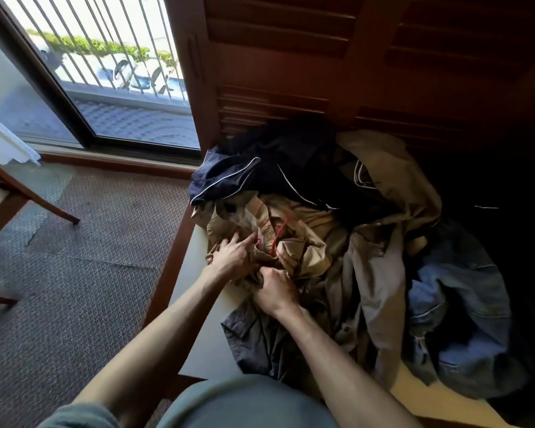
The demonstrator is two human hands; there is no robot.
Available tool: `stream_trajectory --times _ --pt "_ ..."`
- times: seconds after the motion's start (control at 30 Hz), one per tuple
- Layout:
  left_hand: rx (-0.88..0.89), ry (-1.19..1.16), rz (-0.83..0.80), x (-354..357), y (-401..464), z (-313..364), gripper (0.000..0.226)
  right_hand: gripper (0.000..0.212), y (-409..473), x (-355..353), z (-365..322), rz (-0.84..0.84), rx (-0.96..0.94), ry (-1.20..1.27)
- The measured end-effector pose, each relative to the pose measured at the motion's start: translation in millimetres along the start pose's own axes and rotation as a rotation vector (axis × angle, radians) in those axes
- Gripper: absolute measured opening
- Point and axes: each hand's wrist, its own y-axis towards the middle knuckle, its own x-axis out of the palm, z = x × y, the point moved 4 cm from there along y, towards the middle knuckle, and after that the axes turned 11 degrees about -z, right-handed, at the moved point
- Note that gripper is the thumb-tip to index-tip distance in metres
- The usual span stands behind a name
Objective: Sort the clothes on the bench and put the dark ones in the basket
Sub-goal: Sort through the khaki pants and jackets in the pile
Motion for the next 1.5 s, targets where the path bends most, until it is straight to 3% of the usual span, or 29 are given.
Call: stream_trajectory --times 0.1,0.23,0.3,0.37,0.43,0.5,0.57,0.63,0.67,0.73,0.83,0.9,0.97,1.1,1.17,1.27,1.33,1.43,1.5 --pt "-0.005 -0.012 -0.018 6.5 -8.5 -14.3 0.088 0.030 -2.6 -4.3 -1.2 0.021 0.005 0.097" --pt "-0.004 0.049 0.012 20.9 -31.8 -16.7 0.086 0.026 -13.0 -46.5 9.3 0.572 0.064 0.219" --pt "0.007 0.076 0.004 30.6 -40.9 -18.5 0.089 0.041 -5.9 -67.1 20.0 0.692 0.108 0.142" --pt "0.040 0.065 0.010 39.4 -44.4 -21.4 0.094 0.082 13.4 -73.8 29.1 0.476 0.165 0.187" --pt "0.117 0.019 -0.011 41.1 -49.0 -25.4 0.104 0.101 31.4 -58.3 31.9 0.157 0.140 0.414" --pt "0.214 -0.275 -0.022 39.4 -57.8 -34.9 0.116 0.083 40.7 -40.2 31.1 0.000 0.115 0.349" --pt "0.230 -0.597 0.123 34.3 -67.8 -52.1 0.117 0.066 42.0 -28.5 29.8 0.000 0.116 0.252" --pt "0.056 -0.583 0.286 26.4 -75.0 -67.5 0.122 0.056 34.0 -20.3 18.6 -0.012 0.105 0.346" --pt "-0.065 -0.538 0.289 25.2 -76.9 -74.7 0.128 0.050 30.5 -14.7 9.9 -0.030 0.094 0.393" --pt "-0.094 -0.622 0.221 23.4 -77.9 -81.5 0.140 0.043 25.1 2.8 -6.0 -0.081 0.081 0.426" --pt "0.180 -0.884 0.176 15.4 -79.7 -86.4 0.134 0.054 17.0 26.2 -28.1 -0.205 0.036 0.605" --pt "0.281 -0.987 0.118 11.0 -85.0 -91.0 0.122 0.048 8.8 32.2 -36.3 -0.320 -0.002 0.805" --pt "0.281 -1.041 0.103 6.9 -87.3 -97.6 0.123 0.039 2.9 39.1 -41.9 -0.444 -0.033 0.957" --pt "0.265 -1.034 0.101 2.4 -92.6 -112.6 0.124 0.058 -0.2 56.2 -50.5 -0.604 -0.035 1.199" --pt "0.259 -0.986 0.078 -0.1 -95.2 -111.7 0.119 0.058 -0.5 44.6 -47.1 -0.444 -0.002 1.024" --pt "0.117 -0.670 0.142 -4.8 -102.3 -96.8 0.109 0.064 5.4 11.7 -11.5 0.122 0.107 0.612" --pt "0.087 -0.527 0.193 -3.3 -105.9 -81.4 0.105 0.069 10.8 -5.2 19.7 0.320 0.191 0.343" --pt "0.046 -0.255 0.187 -2.0 -95.0 -57.5 0.119 0.073 12.5 -18.8 49.8 0.371 0.397 0.470" --pt "0.067 -0.138 0.166 -5.0 -80.2 -42.1 0.115 0.070 8.2 -25.7 69.6 0.519 0.539 0.662"
